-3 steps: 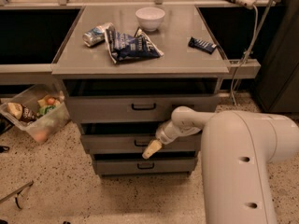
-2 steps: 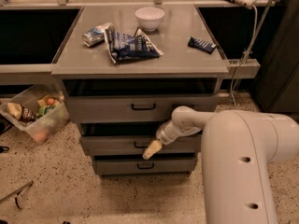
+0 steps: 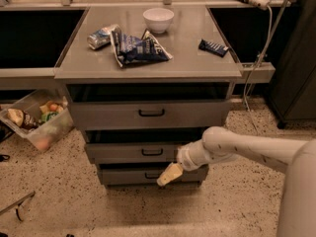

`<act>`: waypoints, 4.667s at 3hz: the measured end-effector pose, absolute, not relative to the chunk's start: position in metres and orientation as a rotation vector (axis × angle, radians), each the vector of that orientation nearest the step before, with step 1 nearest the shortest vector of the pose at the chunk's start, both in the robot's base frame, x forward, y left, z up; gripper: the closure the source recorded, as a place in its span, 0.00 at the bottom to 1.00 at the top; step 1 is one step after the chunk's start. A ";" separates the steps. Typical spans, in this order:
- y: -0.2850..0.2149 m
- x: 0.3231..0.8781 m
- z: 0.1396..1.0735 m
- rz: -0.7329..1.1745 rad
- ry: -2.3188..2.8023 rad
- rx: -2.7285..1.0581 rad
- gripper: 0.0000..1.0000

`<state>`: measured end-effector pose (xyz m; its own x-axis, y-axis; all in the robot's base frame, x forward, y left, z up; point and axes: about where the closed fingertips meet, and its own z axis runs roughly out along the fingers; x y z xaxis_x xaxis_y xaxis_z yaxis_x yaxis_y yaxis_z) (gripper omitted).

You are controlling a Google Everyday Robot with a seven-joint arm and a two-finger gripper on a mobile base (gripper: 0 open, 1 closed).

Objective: Open middle drawer

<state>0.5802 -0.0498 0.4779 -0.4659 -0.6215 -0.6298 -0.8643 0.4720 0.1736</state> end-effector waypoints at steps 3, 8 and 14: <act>-0.035 0.596 0.483 0.553 2.149 -1.301 0.00; -0.018 0.656 0.434 0.596 2.261 -1.374 0.00; -0.048 0.540 0.462 0.646 2.399 -1.118 0.00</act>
Offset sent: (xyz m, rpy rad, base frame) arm 0.0108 0.0093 0.0030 -0.0370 -0.0980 0.0294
